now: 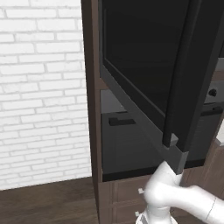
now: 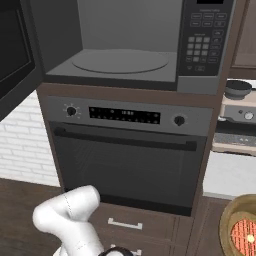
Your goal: Open the microwave, place the bowl with waffle inside the microwave, then close the microwave door and turn it on.
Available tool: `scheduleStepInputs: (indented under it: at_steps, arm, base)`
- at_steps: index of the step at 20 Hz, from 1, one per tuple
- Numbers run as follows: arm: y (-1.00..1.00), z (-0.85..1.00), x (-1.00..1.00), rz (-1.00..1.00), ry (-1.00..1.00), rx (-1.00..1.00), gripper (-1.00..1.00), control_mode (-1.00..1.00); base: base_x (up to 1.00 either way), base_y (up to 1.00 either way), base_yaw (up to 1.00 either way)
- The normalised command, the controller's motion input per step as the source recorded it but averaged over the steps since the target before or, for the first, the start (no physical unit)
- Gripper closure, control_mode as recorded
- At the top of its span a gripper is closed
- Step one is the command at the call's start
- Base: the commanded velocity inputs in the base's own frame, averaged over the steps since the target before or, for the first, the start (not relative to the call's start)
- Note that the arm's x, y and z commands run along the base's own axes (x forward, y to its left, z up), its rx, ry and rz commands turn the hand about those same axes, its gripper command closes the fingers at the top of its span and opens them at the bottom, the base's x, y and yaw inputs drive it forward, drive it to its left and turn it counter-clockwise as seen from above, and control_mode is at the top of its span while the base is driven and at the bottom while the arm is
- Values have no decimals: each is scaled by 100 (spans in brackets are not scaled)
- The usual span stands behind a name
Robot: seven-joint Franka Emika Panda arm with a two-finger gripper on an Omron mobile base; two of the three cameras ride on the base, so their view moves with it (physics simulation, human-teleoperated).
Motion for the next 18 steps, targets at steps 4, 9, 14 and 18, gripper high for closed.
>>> scheduleStepInputs:
  at_steps: [4,9,14,18]
  arm:
    - [64,0,-100,0,-16,0,100,-100]
    - [90,0,-56,0,-8,-1,100,-100]
    - [100,0,-10,0,-7,-6,100,-100]
    - [100,28,2,-2,-8,-4,100,-100]
  base:
    - [0,0,0]
    - [0,0,0]
    - [0,0,0]
    - [0,0,0]
